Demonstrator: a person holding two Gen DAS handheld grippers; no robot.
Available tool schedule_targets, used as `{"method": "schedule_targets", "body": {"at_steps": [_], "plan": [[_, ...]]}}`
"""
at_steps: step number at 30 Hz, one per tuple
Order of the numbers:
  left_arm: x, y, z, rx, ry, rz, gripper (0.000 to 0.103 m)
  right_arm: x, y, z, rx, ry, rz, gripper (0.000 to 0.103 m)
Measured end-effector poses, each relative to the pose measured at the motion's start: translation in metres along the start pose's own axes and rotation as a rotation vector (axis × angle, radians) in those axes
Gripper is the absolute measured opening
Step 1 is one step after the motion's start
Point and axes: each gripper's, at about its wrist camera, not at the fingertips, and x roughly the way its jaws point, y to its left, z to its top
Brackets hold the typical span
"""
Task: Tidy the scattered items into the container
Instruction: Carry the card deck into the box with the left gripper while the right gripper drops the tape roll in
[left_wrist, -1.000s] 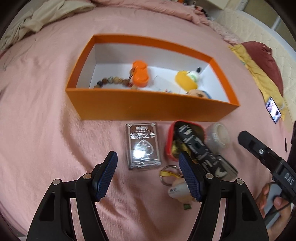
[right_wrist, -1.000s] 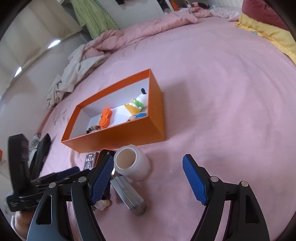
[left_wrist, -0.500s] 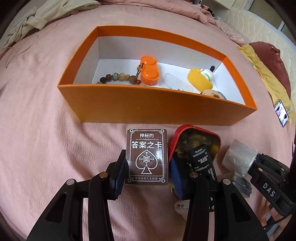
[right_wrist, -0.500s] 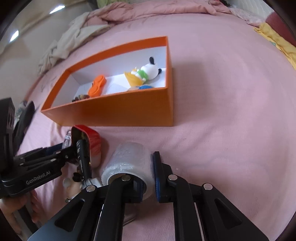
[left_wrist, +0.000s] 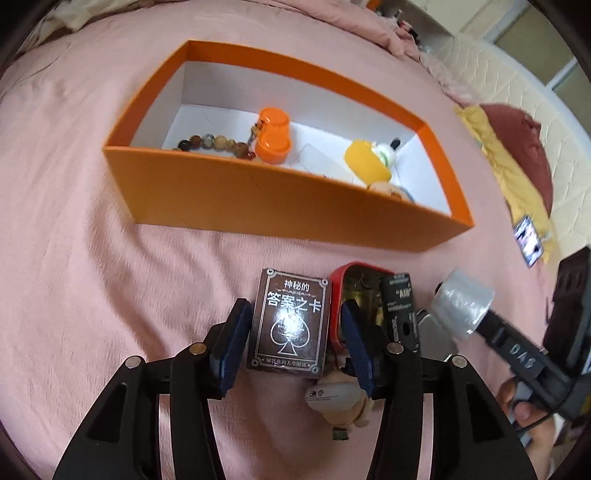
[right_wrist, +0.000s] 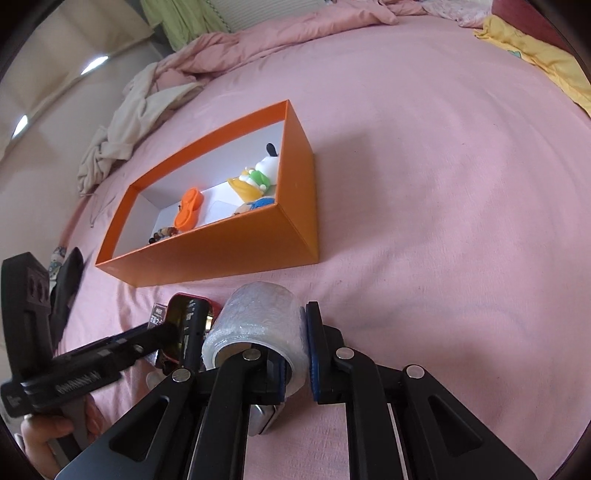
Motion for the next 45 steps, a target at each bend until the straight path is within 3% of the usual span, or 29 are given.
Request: {"method": "schedule_targets", "body": {"at_steps": [4,7,10,12,13,16,19,23,25,33,36,41,45], "plan": [[-0.008,0.013,-0.002,-0.049,-0.012,0.000,0.052,-0.003,-0.004,0.003,0.025,-0.027,-0.005,0.010],[0.000,0.005,-0.010,0.000,0.066,0.012,0.052,-0.002,-0.009,0.004,0.049,-0.022,0.005,0.010],[0.003,-0.014,-0.016,0.118,0.055,0.079,0.052,0.000,-0.012,0.003,0.065,-0.006,0.017,0.010],[0.009,-0.013,-0.015,0.131,0.054,0.152,0.051,0.001,-0.013,0.003,0.075,-0.001,0.028,0.010],[0.013,-0.012,-0.014,0.129,0.069,0.178,0.044,0.001,-0.013,0.003,0.075,0.000,0.028,0.010],[0.013,-0.014,-0.014,0.145,0.066,0.202,0.043,0.000,-0.014,0.002,0.081,-0.001,0.021,0.010],[-0.002,-0.013,-0.015,0.125,0.030,0.137,0.043,0.000,-0.017,0.002,0.096,-0.001,0.021,0.010],[-0.036,-0.011,-0.012,0.100,-0.099,0.064,0.042,-0.005,-0.017,0.004,0.099,-0.033,0.030,0.010],[-0.050,-0.009,-0.011,0.081,-0.152,-0.014,0.042,-0.010,-0.012,0.006,0.081,-0.066,0.032,0.010],[-0.074,-0.010,0.007,0.011,-0.244,-0.221,0.042,-0.038,0.000,0.009,0.065,-0.193,0.137,0.010],[-0.076,-0.012,0.028,0.017,-0.262,-0.209,0.042,-0.040,0.011,0.018,0.033,-0.205,0.170,0.010],[-0.070,-0.011,0.081,0.061,-0.312,-0.112,0.042,-0.034,0.042,0.049,-0.076,-0.205,0.174,0.010],[-0.048,0.006,0.098,0.003,-0.284,-0.081,0.042,-0.015,0.065,0.075,-0.186,-0.197,0.129,0.010]]}}
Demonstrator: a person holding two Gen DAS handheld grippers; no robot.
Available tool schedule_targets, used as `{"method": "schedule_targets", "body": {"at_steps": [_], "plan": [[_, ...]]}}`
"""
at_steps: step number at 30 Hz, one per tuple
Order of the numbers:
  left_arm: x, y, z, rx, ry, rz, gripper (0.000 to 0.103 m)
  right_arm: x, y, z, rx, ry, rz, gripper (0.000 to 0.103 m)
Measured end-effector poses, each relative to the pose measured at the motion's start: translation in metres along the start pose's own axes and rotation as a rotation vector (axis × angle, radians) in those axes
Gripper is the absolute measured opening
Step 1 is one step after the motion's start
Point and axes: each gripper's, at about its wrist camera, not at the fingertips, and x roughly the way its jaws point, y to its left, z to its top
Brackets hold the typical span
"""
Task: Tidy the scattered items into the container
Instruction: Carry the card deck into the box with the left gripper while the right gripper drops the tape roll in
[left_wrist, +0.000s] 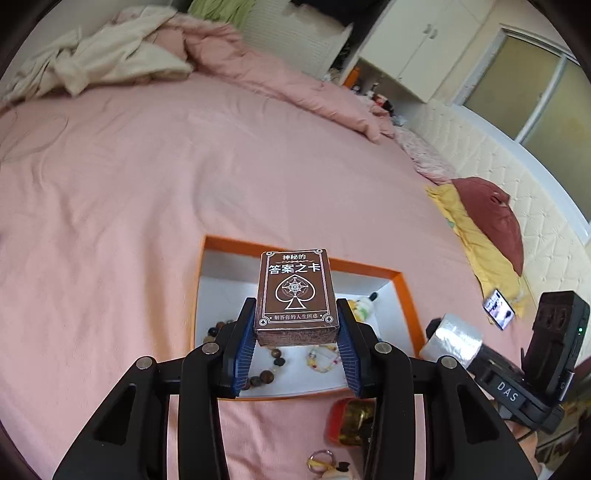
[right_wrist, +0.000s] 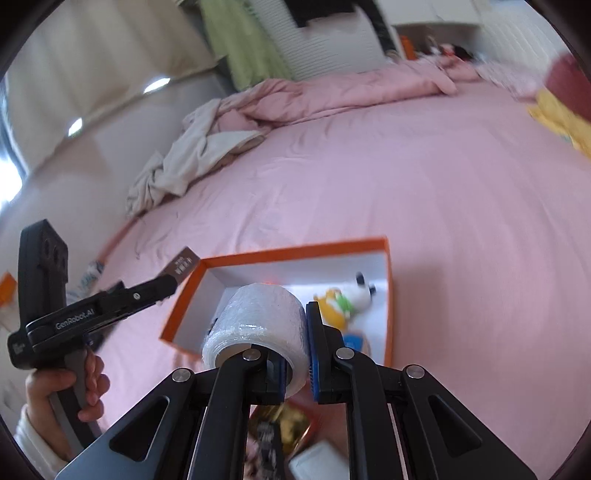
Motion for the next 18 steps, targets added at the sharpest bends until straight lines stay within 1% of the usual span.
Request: {"method": "schedule_targets", "body": {"at_steps": [1,3,5,8,12,15,18], "plan": [[0.004,0.003,-0.002,-0.013,0.013,0.006,0.042,0.007,0.001,0.003,-0.018,0.005,-0.008,0.010],[0.011,0.003,-0.007,-0.002,0.038,0.026,0.042,0.021,0.001,0.005,-0.029,0.021,-0.019,0.010],[0.014,0.001,-0.009,0.013,0.040,0.043,0.042,0.029,-0.004,0.001,0.003,0.037,-0.009,0.010],[0.014,0.005,-0.009,-0.020,0.035,0.031,0.042,0.036,-0.006,-0.003,0.030,0.057,0.003,0.010],[0.014,0.010,-0.013,-0.034,0.036,0.043,0.042,0.034,-0.002,-0.006,0.010,0.051,0.004,0.010],[0.013,0.010,-0.015,-0.038,0.033,0.047,0.042,0.034,-0.004,-0.008,0.026,0.053,0.004,0.010],[0.012,0.011,-0.016,-0.038,0.030,0.057,0.042,0.033,-0.007,-0.009,0.043,0.058,0.005,0.013]]}}
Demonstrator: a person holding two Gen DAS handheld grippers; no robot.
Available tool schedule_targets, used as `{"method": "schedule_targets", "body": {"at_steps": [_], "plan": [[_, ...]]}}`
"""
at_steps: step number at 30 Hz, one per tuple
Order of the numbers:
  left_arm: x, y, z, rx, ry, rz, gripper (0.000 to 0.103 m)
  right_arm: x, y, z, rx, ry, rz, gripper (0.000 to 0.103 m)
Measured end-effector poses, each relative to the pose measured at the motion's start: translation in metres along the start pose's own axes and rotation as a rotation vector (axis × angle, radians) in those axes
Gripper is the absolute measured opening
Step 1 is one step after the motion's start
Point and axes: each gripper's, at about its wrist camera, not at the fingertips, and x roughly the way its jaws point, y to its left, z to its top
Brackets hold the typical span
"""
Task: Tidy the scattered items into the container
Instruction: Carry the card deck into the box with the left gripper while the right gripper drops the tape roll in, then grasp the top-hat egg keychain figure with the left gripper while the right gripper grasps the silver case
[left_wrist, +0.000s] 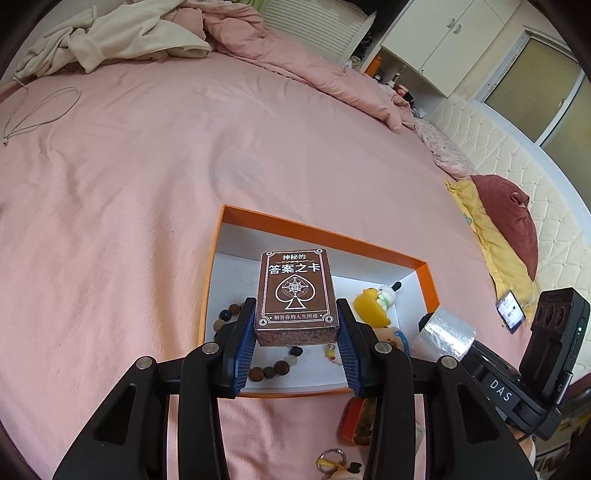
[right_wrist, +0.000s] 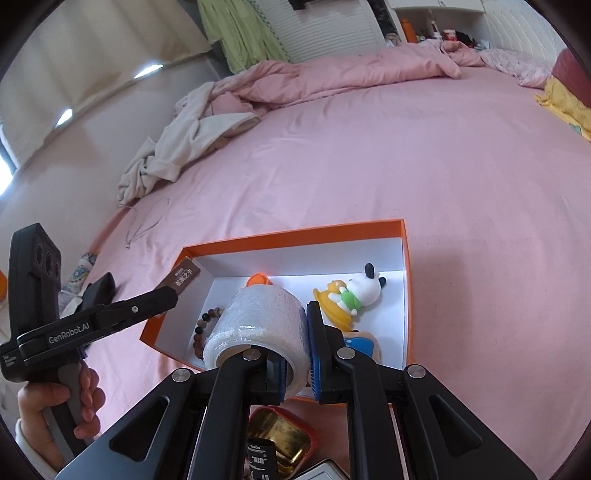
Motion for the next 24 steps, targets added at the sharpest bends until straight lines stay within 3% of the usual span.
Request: {"method": "schedule_targets", "body": {"at_steps": [2,4,9,13,24], "plan": [[0.000,0.001,0.000,0.000,0.001,0.008,0.042,-0.001,-0.001,0.000,0.002,-0.003,-0.005,0.013],[0.003,0.001,0.001,-0.005,0.013,0.016,0.042,-0.001,-0.002,0.000,0.012,-0.002,-0.003,0.020],[0.002,0.006,0.001,-0.033,0.001,0.021,0.057,-0.001,-0.006,0.000,0.036,0.001,0.007,0.023],[0.001,0.008,0.000,-0.042,-0.001,0.015,0.057,-0.009,-0.007,-0.001,0.044,-0.033,0.015,0.038],[-0.014,0.007,-0.018,-0.059,0.007,0.006,0.057,-0.032,-0.017,-0.016,0.098,-0.052,-0.006,0.041]]}}
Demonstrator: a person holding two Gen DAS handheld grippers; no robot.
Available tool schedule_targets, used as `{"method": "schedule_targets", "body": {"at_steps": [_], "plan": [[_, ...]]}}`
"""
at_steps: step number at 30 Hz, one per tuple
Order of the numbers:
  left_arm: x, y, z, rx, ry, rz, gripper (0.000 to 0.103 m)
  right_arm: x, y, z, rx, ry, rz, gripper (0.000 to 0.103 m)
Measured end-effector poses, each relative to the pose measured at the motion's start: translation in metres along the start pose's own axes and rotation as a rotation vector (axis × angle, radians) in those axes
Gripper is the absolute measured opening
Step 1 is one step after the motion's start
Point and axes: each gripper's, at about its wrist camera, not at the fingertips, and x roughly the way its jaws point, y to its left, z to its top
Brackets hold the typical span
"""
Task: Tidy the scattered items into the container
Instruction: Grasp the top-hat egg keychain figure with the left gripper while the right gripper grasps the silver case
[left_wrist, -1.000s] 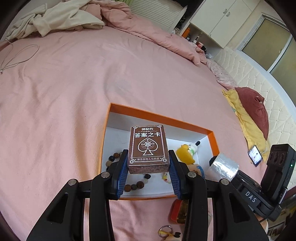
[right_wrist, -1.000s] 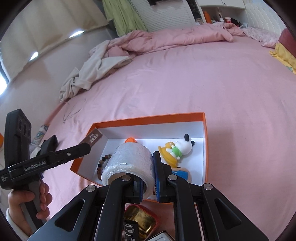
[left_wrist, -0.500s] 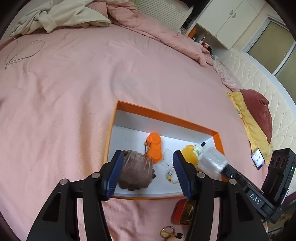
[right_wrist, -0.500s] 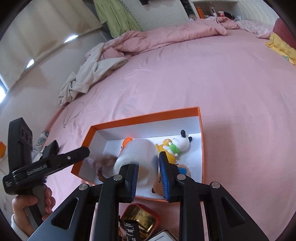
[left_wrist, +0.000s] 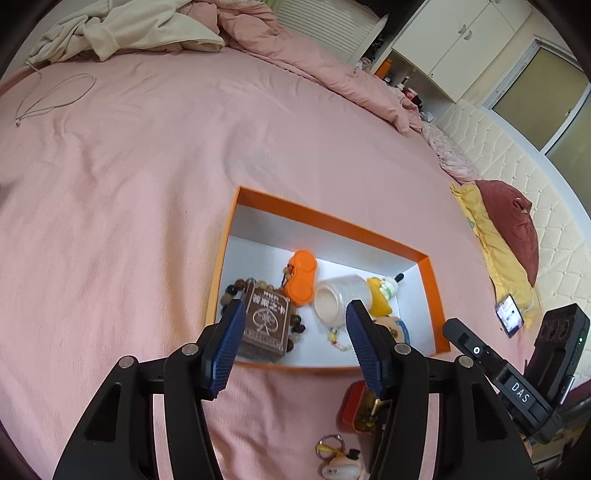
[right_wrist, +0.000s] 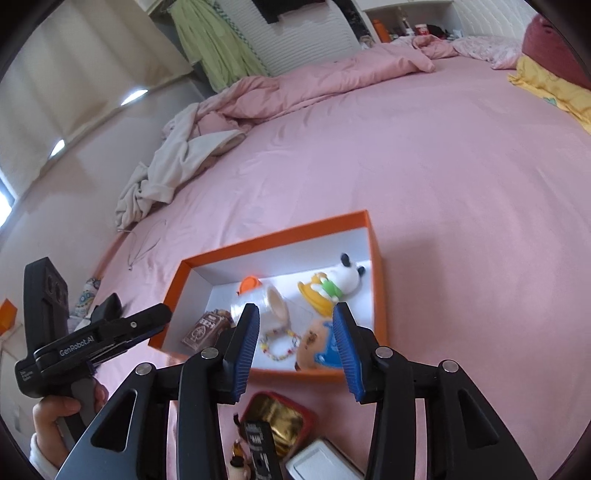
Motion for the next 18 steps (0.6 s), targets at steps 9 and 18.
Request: {"method": "schedule_targets", "body": {"at_steps": [9,18], "plan": [[-0.035,-0.021,-0.053,0.029,-0.029,-0.066,0.059,-0.038,-0.012,-0.041,0.035,0.026,-0.066,0.053],[-0.004,-0.087,-0.127,0.362,0.173,0.068,0.063,-0.035,0.001,-0.090,-0.044,0.146,-0.162,0.053]]}}
